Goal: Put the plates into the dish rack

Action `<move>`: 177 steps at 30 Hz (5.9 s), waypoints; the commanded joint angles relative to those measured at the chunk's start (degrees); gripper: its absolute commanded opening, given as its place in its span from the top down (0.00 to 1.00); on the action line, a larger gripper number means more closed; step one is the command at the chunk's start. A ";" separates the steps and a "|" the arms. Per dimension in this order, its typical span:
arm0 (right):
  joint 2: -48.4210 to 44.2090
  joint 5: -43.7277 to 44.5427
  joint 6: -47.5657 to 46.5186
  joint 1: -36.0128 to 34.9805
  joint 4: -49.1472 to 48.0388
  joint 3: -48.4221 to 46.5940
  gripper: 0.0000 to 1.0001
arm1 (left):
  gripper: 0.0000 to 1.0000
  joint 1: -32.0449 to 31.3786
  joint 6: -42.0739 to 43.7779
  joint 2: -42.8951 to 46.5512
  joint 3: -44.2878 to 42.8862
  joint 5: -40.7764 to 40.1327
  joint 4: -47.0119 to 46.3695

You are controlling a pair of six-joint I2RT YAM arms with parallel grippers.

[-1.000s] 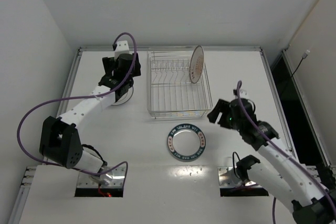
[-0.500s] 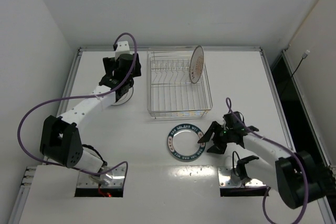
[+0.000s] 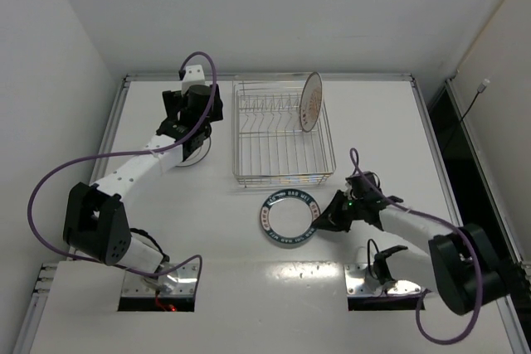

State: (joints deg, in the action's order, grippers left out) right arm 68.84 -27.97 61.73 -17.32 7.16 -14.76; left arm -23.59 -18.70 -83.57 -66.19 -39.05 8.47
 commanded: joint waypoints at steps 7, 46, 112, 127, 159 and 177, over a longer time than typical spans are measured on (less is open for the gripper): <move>-25.05 12.23 -2.58 -4.99 30.06 -11.06 1.00 | 0.05 -0.49 0.51 1.04 -0.08 -1.65 -1.88; 46.82 79.30 -44.25 -13.35 19.56 -92.11 1.00 | 0.05 -0.49 1.03 1.57 0.45 -1.82 -1.88; -9.86 64.44 -32.99 -18.36 31.07 -67.76 0.51 | 0.55 6.90 -0.02 -40.80 -15.19 9.25 14.29; -14.69 62.68 -32.99 -17.83 34.68 -67.33 0.49 | 1.00 6.90 -4.32 -27.64 -17.83 7.14 16.84; -28.67 60.49 -31.41 -17.83 39.51 -55.28 0.49 | 1.00 -10.59 -34.81 -22.85 -24.96 32.28 -33.60; -29.73 60.49 -32.47 -17.83 40.57 -54.23 0.46 | 1.00 -11.12 -38.87 -28.75 -19.24 31.66 -41.07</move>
State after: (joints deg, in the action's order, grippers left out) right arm 39.29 32.49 29.95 -35.38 47.99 -69.43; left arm -33.93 -55.05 -111.96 -85.62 -7.94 -25.58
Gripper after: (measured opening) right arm 0.535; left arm 0.026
